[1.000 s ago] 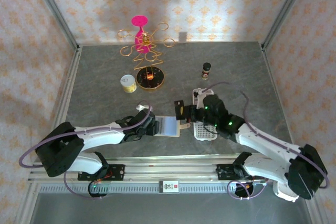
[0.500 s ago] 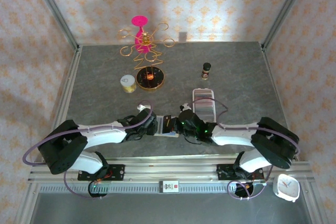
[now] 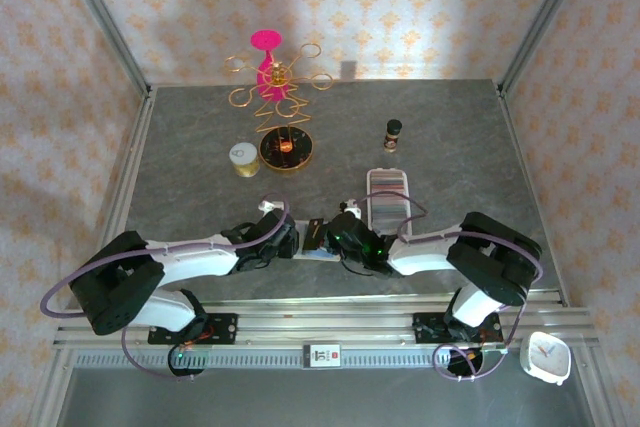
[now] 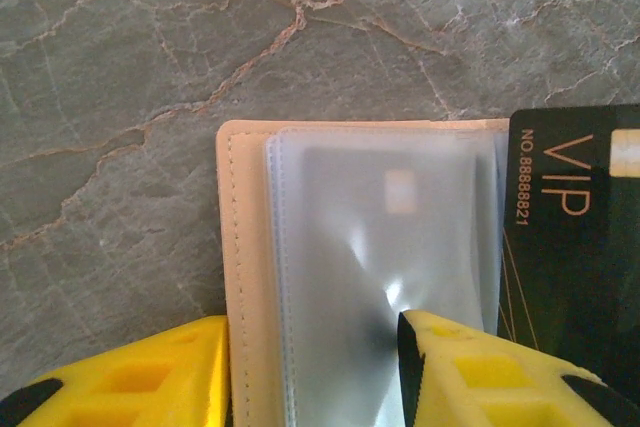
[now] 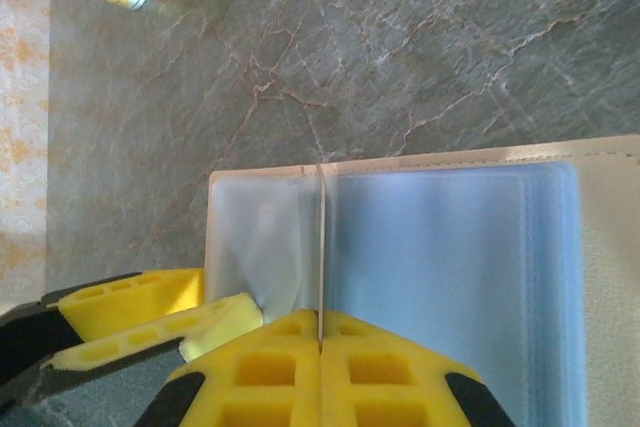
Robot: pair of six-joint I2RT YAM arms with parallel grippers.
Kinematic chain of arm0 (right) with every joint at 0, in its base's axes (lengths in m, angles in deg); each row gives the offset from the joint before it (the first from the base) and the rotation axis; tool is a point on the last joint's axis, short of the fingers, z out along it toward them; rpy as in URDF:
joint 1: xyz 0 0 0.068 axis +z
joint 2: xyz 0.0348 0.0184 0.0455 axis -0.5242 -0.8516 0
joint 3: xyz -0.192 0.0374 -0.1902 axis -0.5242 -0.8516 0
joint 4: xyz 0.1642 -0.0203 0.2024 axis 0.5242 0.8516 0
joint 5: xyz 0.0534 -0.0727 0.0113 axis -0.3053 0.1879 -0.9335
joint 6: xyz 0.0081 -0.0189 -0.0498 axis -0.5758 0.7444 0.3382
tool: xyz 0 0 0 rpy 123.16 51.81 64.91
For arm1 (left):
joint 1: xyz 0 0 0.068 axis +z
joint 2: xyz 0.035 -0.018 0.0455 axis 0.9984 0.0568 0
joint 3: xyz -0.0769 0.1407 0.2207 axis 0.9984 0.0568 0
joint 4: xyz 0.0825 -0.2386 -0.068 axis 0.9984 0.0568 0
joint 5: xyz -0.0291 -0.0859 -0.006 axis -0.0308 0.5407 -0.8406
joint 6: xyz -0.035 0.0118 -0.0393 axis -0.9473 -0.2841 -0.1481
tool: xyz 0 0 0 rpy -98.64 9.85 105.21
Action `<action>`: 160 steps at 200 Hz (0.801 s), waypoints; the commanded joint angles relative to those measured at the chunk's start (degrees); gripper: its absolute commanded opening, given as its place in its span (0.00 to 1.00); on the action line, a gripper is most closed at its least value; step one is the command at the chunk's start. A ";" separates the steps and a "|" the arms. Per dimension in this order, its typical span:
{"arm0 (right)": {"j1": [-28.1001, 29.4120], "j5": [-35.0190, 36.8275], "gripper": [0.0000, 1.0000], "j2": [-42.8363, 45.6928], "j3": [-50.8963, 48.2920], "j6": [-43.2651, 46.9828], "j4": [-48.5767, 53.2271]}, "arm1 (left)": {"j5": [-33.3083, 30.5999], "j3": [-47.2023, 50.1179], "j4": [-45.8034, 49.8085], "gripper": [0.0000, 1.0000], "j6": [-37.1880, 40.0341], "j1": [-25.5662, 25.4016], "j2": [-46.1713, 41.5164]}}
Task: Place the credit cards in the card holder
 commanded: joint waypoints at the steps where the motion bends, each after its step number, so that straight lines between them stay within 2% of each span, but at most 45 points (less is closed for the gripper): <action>1: 0.45 2.98 0.00 -0.91 -0.24 -1.26 -3.54 | 2.05 2.12 1.40 0.44 -1.14 0.37 0.26; 28: 0.41 2.21 0.00 -2.13 -0.84 -2.52 -6.39 | 2.43 2.56 0.97 0.44 -1.63 0.36 -0.12; 106: 0.64 5.42 0.00 -0.04 -3.62 -4.11 -4.66 | 2.97 3.62 0.03 0.44 -2.44 0.30 -0.68; 160: 0.65 5.13 0.00 -1.65 -3.20 -4.38 -8.50 | 3.36 3.95 -0.05 0.43 -2.79 0.33 -1.06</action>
